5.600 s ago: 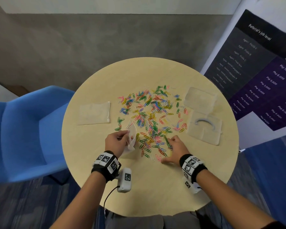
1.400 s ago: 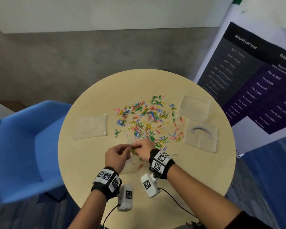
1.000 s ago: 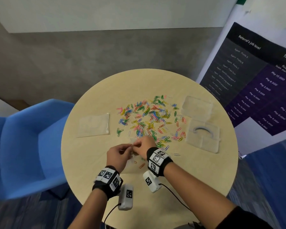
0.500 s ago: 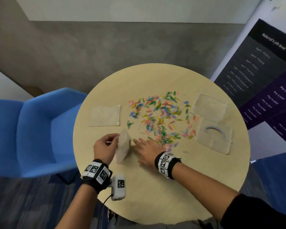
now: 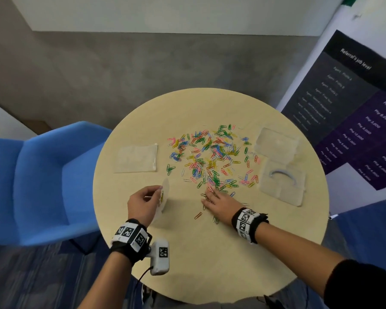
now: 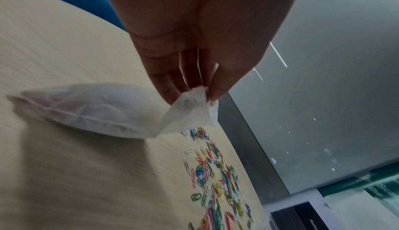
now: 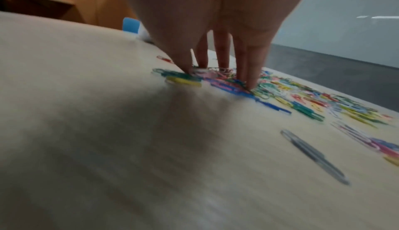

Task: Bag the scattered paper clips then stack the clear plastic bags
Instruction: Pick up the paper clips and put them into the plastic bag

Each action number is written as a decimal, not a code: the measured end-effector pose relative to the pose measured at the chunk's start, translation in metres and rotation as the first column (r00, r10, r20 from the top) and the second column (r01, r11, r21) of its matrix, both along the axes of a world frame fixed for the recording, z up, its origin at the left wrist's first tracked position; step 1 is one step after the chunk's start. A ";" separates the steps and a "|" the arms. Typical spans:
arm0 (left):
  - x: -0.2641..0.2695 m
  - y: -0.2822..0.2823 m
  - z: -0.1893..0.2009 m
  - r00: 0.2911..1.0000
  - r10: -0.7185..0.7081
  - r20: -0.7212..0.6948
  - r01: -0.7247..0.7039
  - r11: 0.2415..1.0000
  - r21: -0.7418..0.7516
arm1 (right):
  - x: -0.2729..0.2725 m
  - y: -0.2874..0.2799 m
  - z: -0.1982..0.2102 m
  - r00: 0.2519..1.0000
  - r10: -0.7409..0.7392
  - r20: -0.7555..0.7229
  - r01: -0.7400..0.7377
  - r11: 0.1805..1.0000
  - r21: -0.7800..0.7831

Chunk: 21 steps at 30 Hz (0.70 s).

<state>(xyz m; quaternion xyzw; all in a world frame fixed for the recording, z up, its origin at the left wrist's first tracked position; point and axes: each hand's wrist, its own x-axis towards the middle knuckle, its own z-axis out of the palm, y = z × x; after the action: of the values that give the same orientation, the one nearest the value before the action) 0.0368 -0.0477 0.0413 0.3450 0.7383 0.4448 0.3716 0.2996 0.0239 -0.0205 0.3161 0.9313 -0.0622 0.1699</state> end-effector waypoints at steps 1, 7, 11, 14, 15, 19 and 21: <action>0.004 0.002 0.000 1.000 -0.010 0.000 0.010 1.000 -0.007 | -0.001 -0.001 -0.001 1.000 0.003 -0.026 -0.003 1.000 -0.002; 0.020 0.012 0.000 0.998 -0.069 -0.009 0.069 0.997 -0.028 | -0.004 0.007 0.015 0.957 -0.261 -0.125 0.250 0.963 -0.097; 0.029 0.019 0.000 0.990 -0.138 -0.028 0.137 0.990 -0.031 | 0.009 0.014 0.025 0.460 -0.816 -0.350 0.676 0.578 -0.457; 0.037 0.024 -0.004 0.986 -0.168 -0.017 0.167 0.985 -0.033 | 0.012 0.012 0.038 -0.117 -0.964 -0.238 0.441 0.164 -0.882; 0.040 0.025 -0.005 0.986 -0.169 -0.013 0.169 0.985 -0.038 | 0.007 0.011 0.047 -0.263 -0.957 -0.123 0.208 0.069 -0.976; 0.052 0.031 -0.006 0.978 -0.207 -0.014 0.206 0.978 -0.039 | -0.028 0.011 0.076 -0.339 -0.938 0.070 -0.232 0.011 -0.973; 0.055 0.034 -0.006 0.971 -0.236 -0.034 0.235 0.971 -0.036 | -0.045 0.009 0.080 -0.217 -0.976 -0.014 -0.169 0.051 -0.984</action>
<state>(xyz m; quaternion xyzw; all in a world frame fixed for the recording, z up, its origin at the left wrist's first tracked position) 0.0918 -0.0140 0.0354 0.4328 0.7060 0.3790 0.4130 0.2550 0.0325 0.0591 0.4733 0.2931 -0.7432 -0.3710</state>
